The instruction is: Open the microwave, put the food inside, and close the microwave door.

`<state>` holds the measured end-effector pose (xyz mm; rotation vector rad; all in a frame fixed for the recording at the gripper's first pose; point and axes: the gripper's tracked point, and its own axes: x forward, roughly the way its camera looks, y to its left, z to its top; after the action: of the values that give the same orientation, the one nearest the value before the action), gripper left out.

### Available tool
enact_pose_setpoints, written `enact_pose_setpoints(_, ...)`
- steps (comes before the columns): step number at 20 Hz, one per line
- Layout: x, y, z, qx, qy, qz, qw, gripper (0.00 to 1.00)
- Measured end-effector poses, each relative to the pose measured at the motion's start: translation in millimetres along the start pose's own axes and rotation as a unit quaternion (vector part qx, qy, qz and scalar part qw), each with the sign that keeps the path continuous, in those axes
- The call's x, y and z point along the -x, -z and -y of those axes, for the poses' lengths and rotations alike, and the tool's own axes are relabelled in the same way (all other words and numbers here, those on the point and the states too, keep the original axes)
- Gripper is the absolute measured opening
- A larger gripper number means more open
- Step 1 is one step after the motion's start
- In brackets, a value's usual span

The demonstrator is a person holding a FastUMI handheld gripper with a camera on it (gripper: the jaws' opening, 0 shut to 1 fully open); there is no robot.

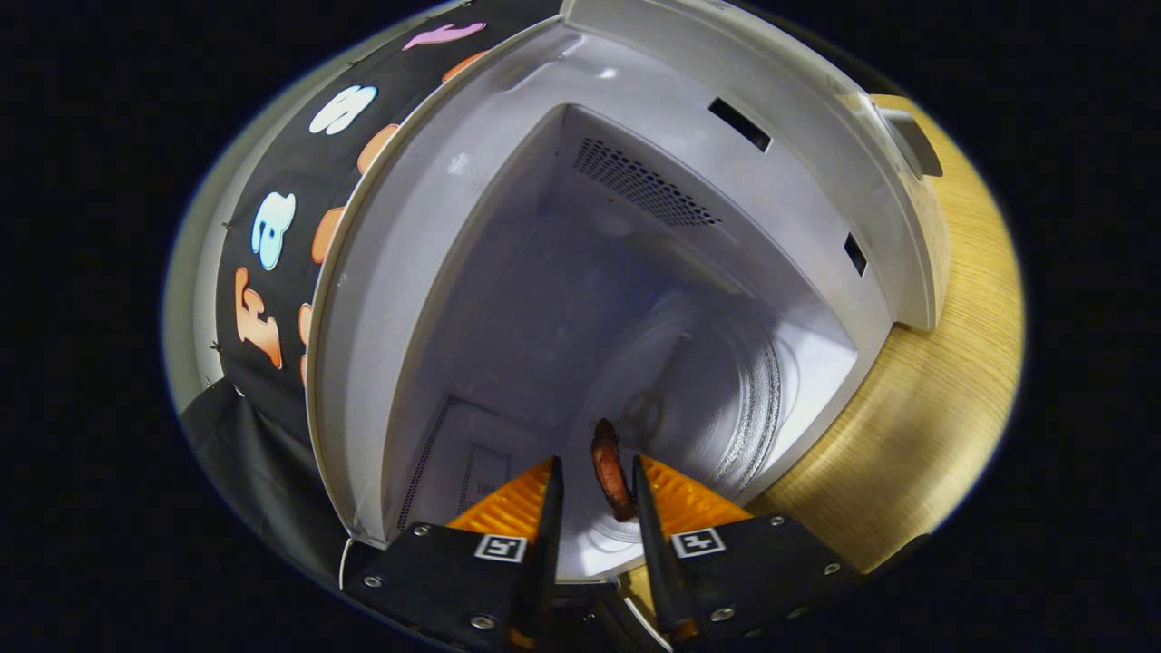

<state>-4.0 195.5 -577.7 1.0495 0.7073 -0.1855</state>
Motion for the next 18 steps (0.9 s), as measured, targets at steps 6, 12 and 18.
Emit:
enact_pose_setpoints(6,52.7,-15.1,-2.7,0.046,-0.013,-0.026,0.999,0.85)
enact_pose_setpoints(12,138.7,-13.3,-28.1,0.108,-0.033,-0.071,0.991,0.92)
enact_pose_setpoints(18,233.3,5.6,-105.0,0.198,-0.097,-0.096,0.971,0.93)
